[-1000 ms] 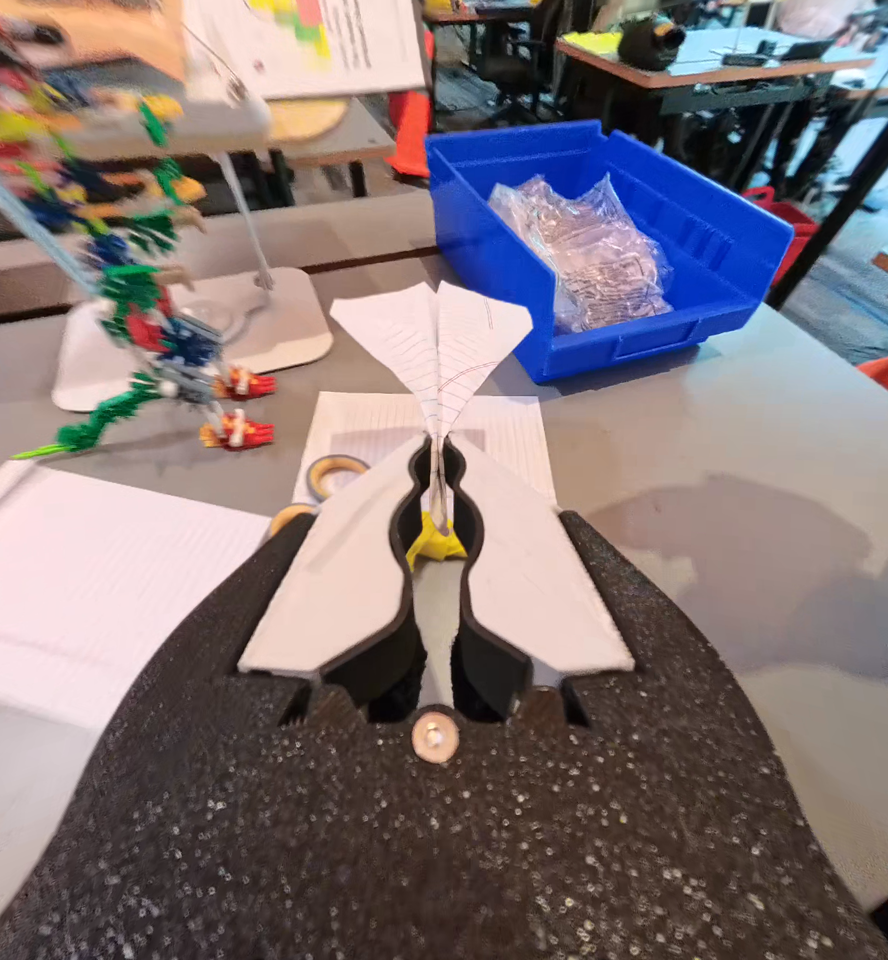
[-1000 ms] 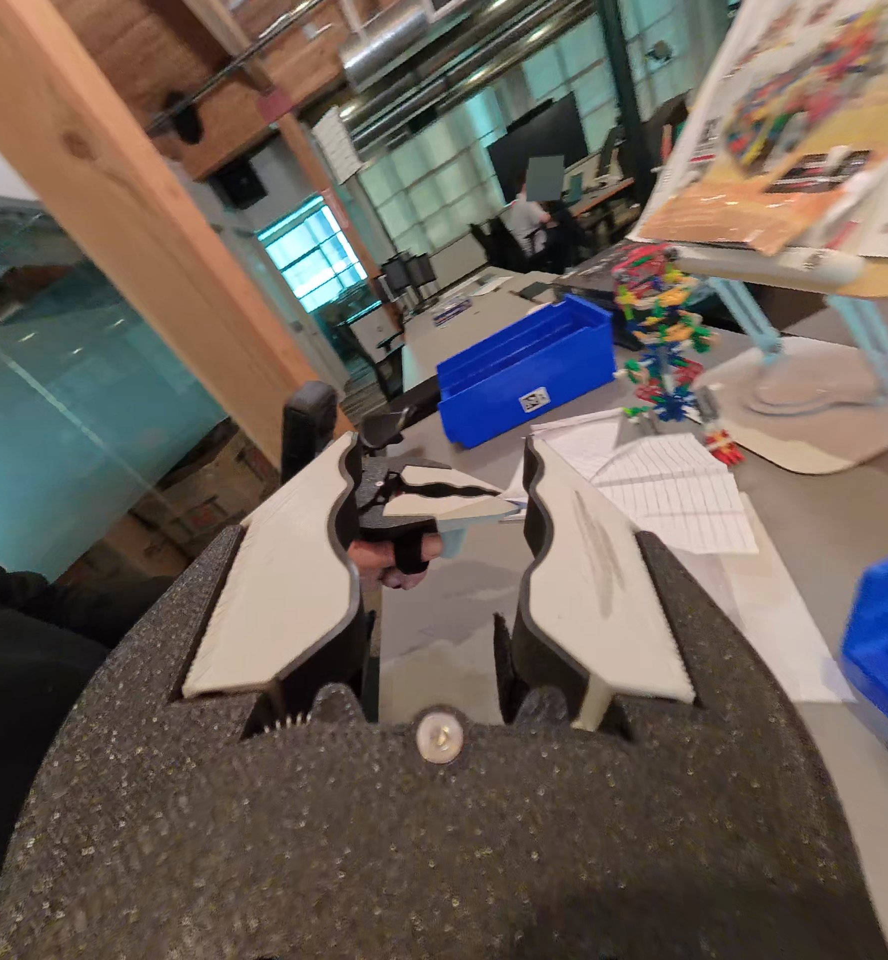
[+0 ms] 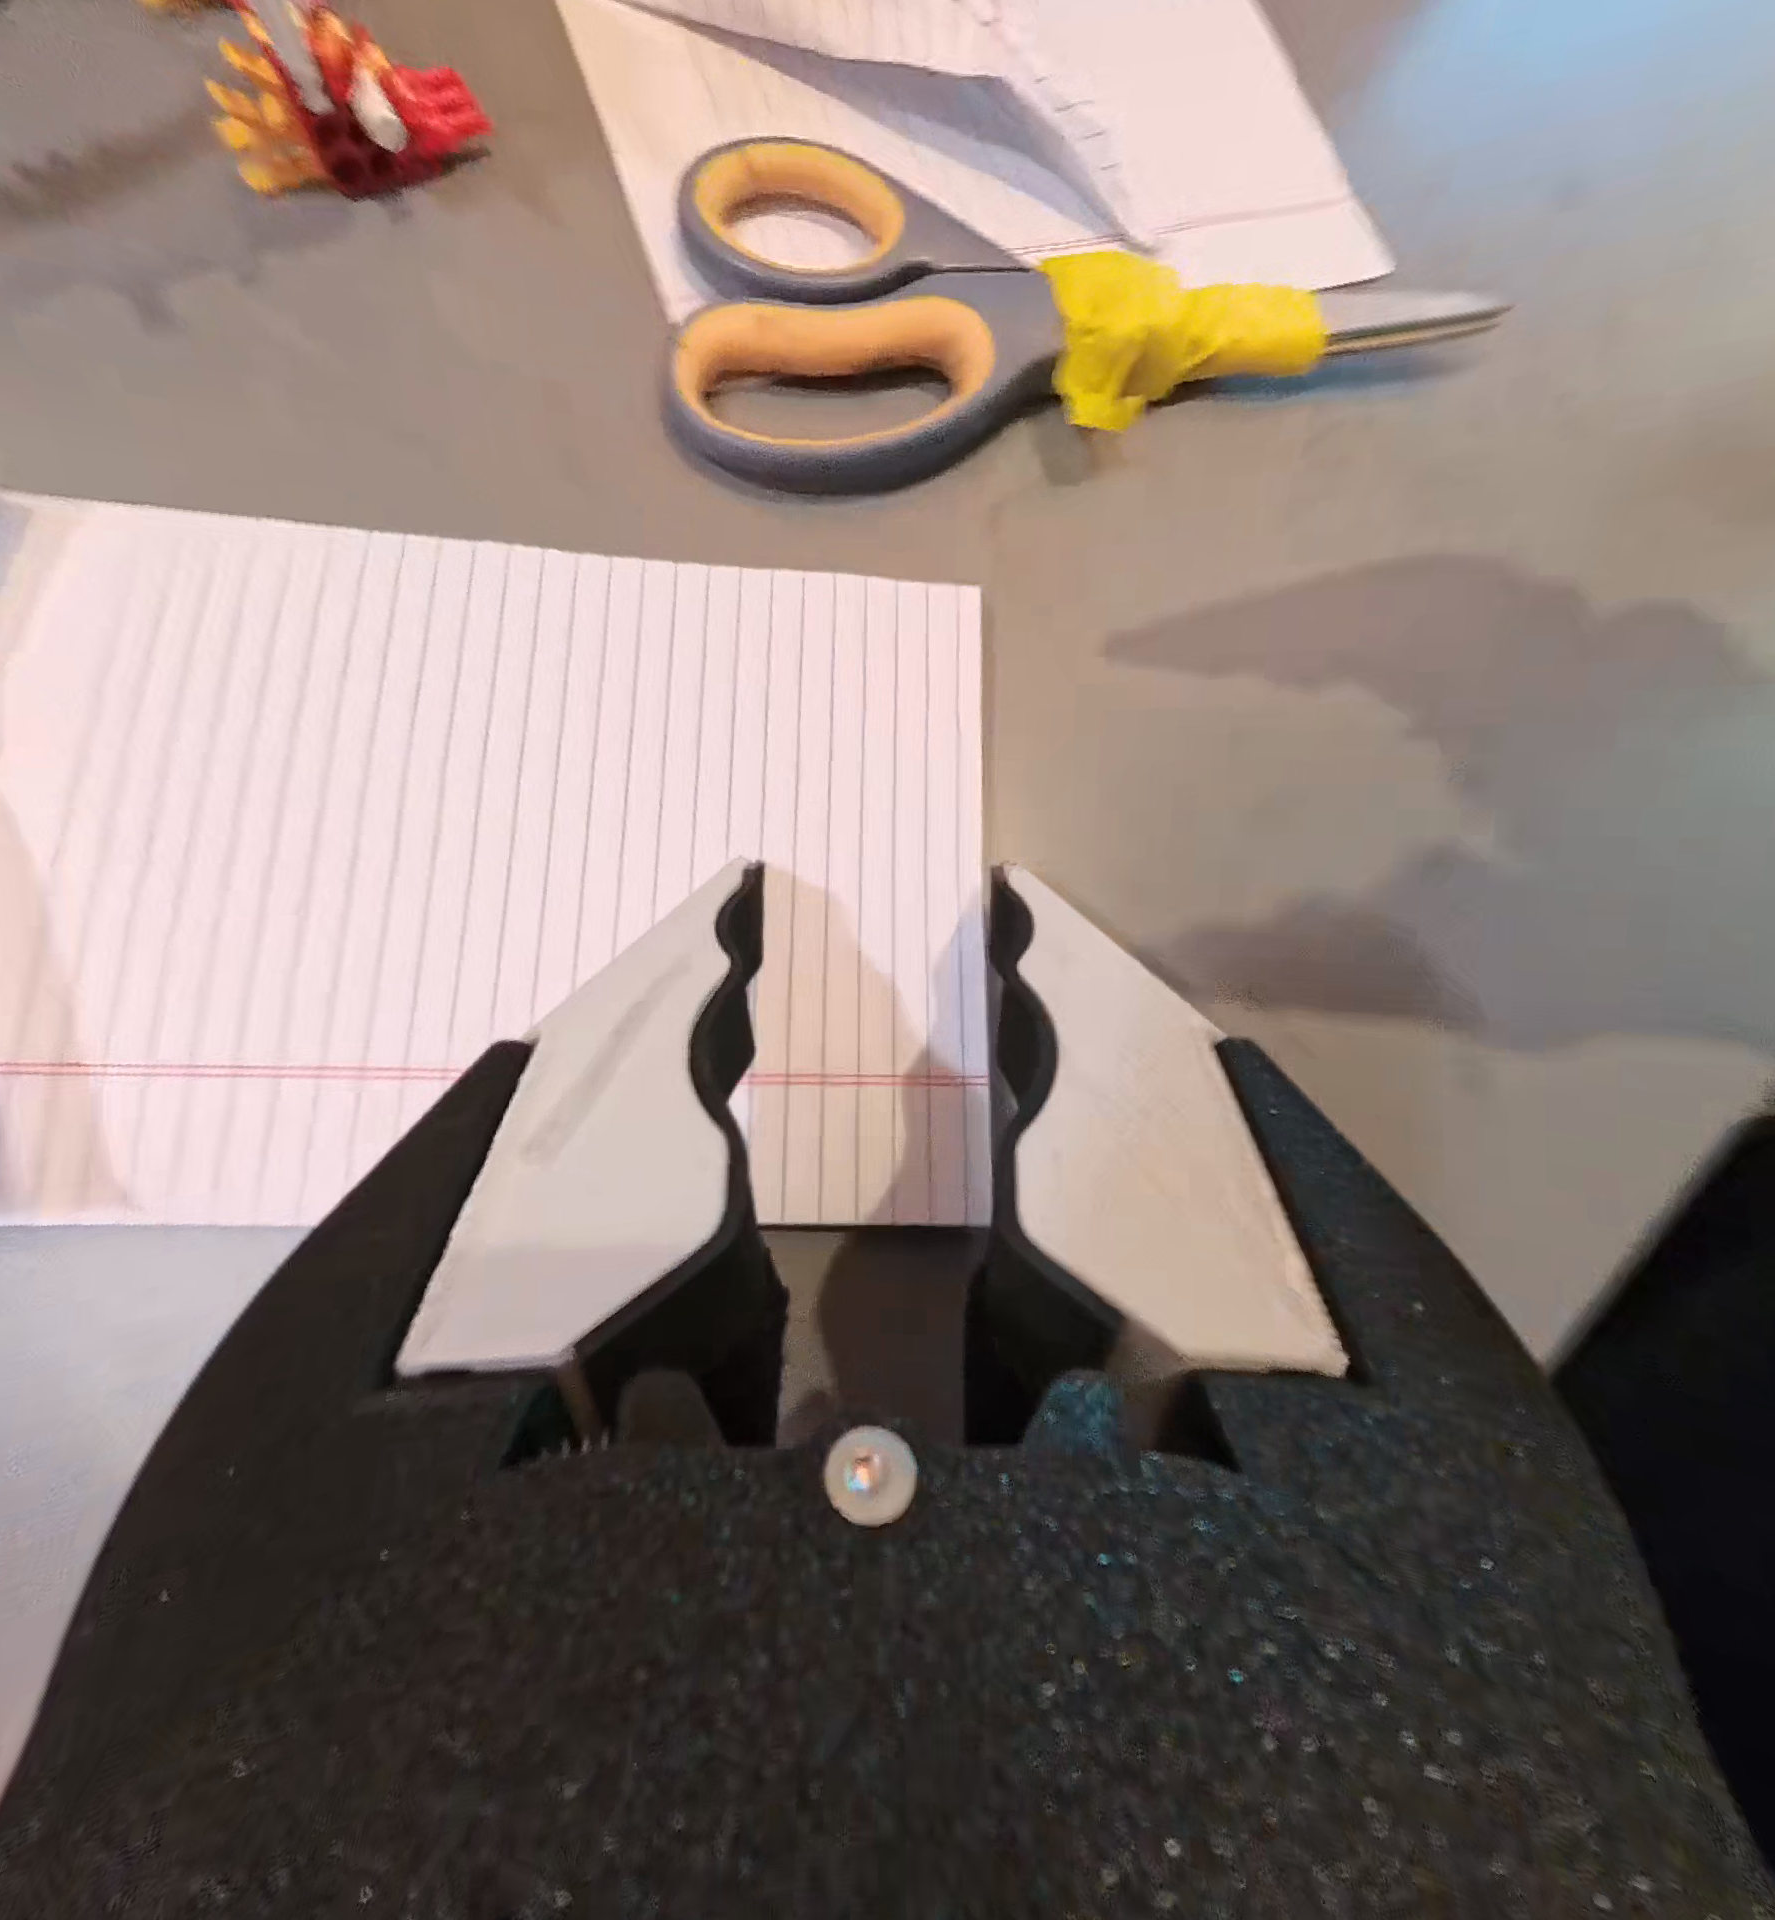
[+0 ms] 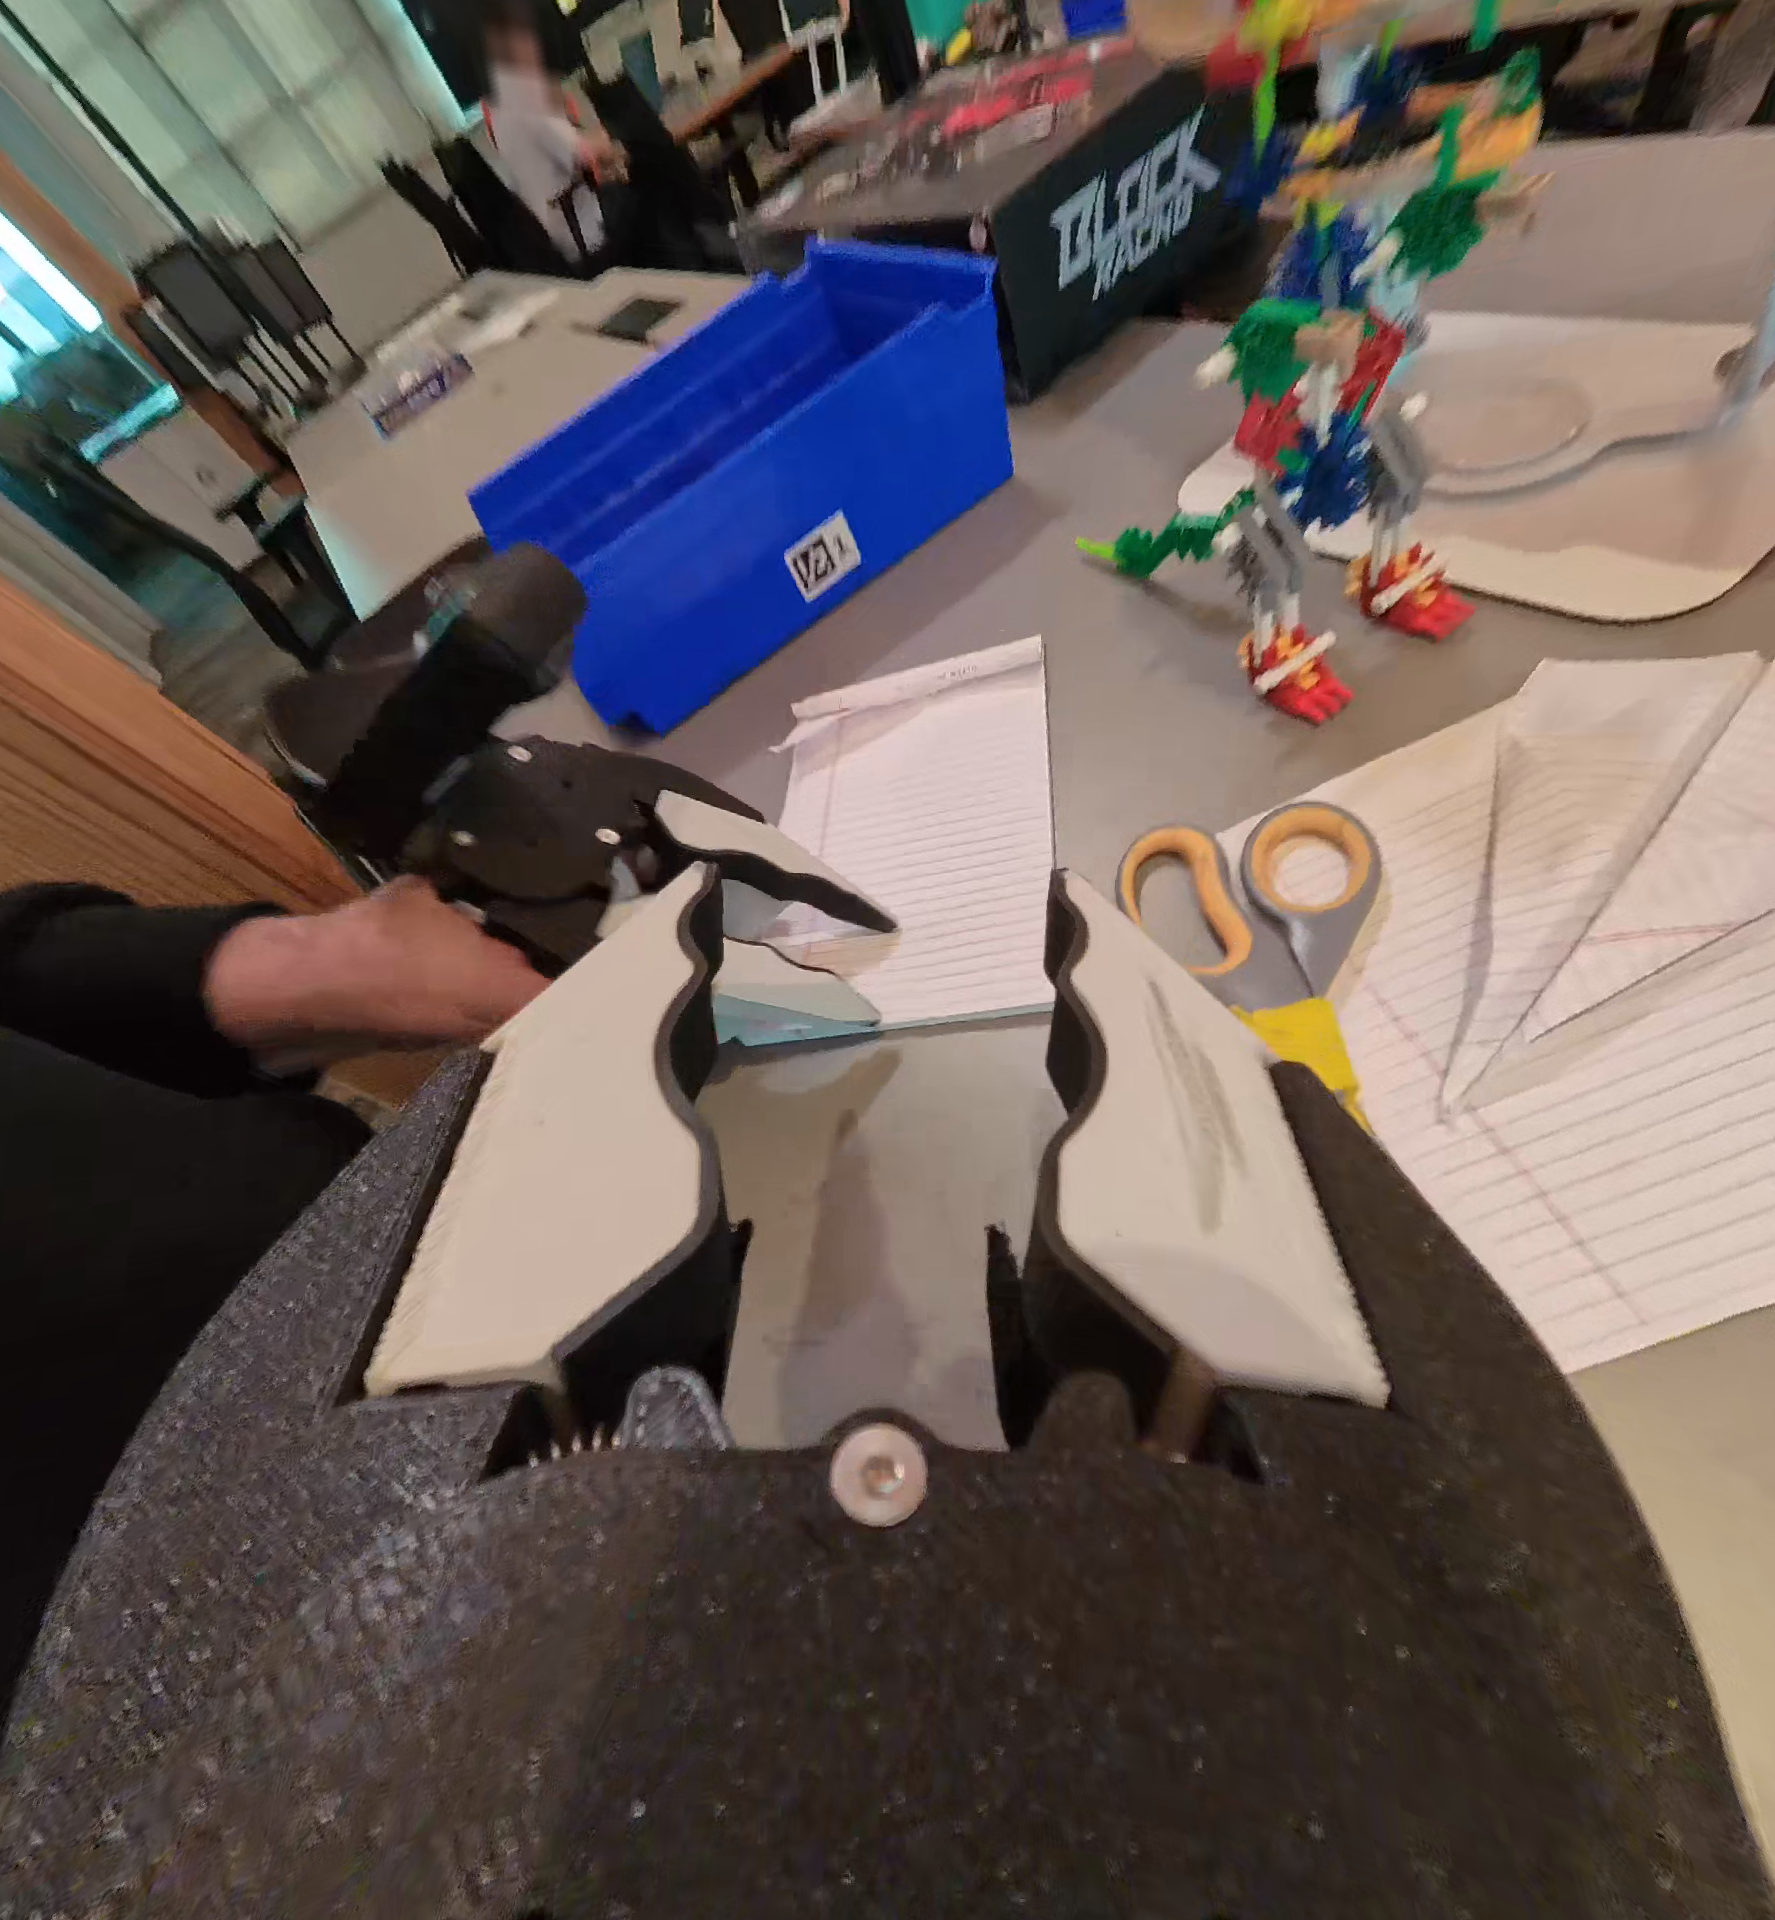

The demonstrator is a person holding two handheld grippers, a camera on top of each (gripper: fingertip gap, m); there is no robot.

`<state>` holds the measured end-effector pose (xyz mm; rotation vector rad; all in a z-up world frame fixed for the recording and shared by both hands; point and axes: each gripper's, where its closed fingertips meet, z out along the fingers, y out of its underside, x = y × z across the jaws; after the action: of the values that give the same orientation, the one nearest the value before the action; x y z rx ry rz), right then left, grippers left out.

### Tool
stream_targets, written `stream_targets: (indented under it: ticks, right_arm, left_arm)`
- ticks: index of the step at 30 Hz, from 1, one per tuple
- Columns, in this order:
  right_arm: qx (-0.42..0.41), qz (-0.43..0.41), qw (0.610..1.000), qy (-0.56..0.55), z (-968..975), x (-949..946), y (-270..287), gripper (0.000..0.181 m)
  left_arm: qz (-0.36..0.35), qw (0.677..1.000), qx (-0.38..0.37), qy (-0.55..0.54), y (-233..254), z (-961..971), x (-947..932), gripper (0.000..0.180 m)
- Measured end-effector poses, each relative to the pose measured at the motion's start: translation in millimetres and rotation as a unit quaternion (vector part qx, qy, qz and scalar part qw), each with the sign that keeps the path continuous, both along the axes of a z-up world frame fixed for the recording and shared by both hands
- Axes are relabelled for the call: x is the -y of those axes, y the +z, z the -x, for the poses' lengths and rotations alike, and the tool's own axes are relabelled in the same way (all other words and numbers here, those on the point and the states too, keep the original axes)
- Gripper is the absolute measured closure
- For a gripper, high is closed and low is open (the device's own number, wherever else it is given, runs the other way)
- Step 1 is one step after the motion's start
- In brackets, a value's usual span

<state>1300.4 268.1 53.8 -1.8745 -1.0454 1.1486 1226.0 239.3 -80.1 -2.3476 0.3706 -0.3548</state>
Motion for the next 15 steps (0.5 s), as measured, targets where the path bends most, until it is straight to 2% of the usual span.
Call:
stream_targets:
  ticks: [2,3,6,9,15]
  right_arm:
    - [0.044,-0.008,0.999,0.003,3,3,-25,0.119]
    - [0.061,-0.013,0.998,0.008,4,5,-36,0.118]
    - [0.093,-0.002,0.995,0.019,4,11,-64,0.118]
    - [0.114,-0.003,0.993,0.027,3,15,-83,0.118]
    - [0.164,-0.052,0.985,0.031,-3,8,-112,0.118]
  left_arm:
    - [0.022,0.997,0.069,-0.007,4,-24,14,0.142]
    - [0.025,0.996,0.080,-0.011,5,-31,19,0.140]
    - [-0.004,0.999,0.015,-0.032,5,-24,21,0.139]
    - [0.004,0.999,0.007,-0.040,2,-26,26,0.130]
    - [-0.026,0.995,-0.068,-0.061,-3,-25,24,0.137]
